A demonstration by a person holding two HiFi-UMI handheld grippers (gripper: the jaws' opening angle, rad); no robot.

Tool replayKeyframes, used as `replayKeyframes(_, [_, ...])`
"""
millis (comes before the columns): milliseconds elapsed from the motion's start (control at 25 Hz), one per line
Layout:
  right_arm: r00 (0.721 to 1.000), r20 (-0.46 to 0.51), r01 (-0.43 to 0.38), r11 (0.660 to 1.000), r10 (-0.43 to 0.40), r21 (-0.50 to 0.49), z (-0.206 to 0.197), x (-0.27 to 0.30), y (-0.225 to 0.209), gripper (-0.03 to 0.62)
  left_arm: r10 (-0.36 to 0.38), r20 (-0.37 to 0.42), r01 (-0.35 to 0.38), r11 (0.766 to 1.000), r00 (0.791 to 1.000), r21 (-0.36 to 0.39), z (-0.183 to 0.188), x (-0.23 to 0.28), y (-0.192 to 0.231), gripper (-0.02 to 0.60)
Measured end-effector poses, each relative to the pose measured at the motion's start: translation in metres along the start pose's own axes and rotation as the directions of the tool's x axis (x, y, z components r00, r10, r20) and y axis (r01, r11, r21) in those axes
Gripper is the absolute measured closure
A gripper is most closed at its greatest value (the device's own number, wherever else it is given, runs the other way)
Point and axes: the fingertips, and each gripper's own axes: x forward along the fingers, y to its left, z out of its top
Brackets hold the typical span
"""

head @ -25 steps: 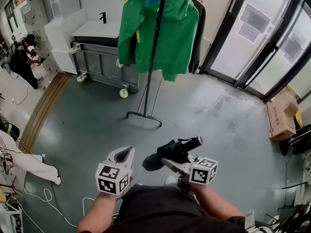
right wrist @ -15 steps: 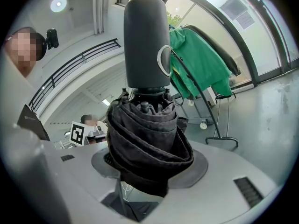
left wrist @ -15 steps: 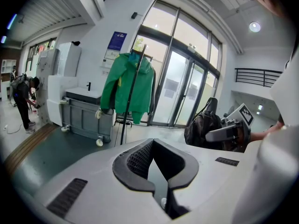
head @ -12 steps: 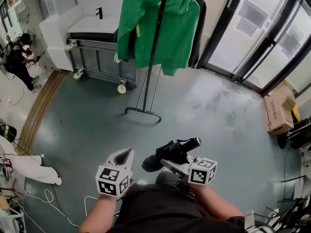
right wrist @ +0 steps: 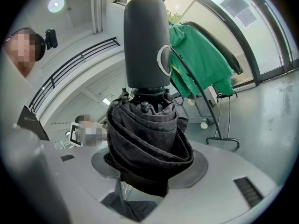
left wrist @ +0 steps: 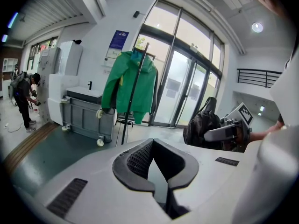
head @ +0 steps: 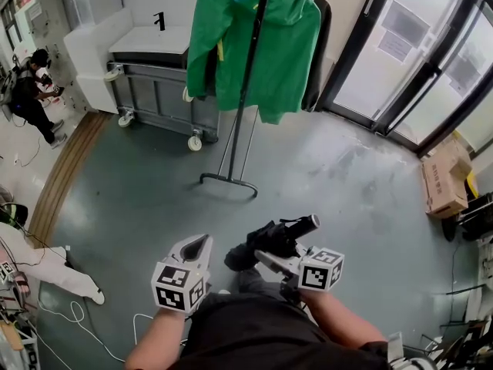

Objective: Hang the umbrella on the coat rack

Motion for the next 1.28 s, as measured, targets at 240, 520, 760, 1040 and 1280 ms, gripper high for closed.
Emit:
replayKeyframes(240, [1.000,-0.011,-0.029,1.000,0.029,-0.004,0.025,0.019,-0.014,0.365,0.026,0.006,-0.026,1.000,1.000,0.001,0.019,0.012,0.011,0.566])
replayKeyframes(520, [0.998,-0.026,-0.050,0.999,0.050,0.014,0.047,0.043,-0.037,0.365,0.047,-0.027,-0.048,0.999,0.999,-0.002,0.033,0.038,0.030,0.566])
replayKeyframes(760, [0.998,-0.040,-0.042,0.999,0.043,0.016,0.067,0.054,-0.070,0.365,0.038,-0.031,-0.037,0.999,0.999,0.017,0.058,0.077,0.038,0.566])
replayKeyframes(1040, [0.998,-0.046,-0.038,0.999,0.038,0.011,0.095,0.061,-0.107,0.365,0.043,-0.042,-0.040,0.998,0.998,0.049,0.087,0.124,0.042,0.566])
replayKeyframes(1280, [0.997,-0.056,-0.046,0.999,0.047,0.009,0.126,0.062,-0.142,0.365,0.056,-0.040,-0.054,0.997,0.998,0.064,0.114,0.161,0.040,0.566])
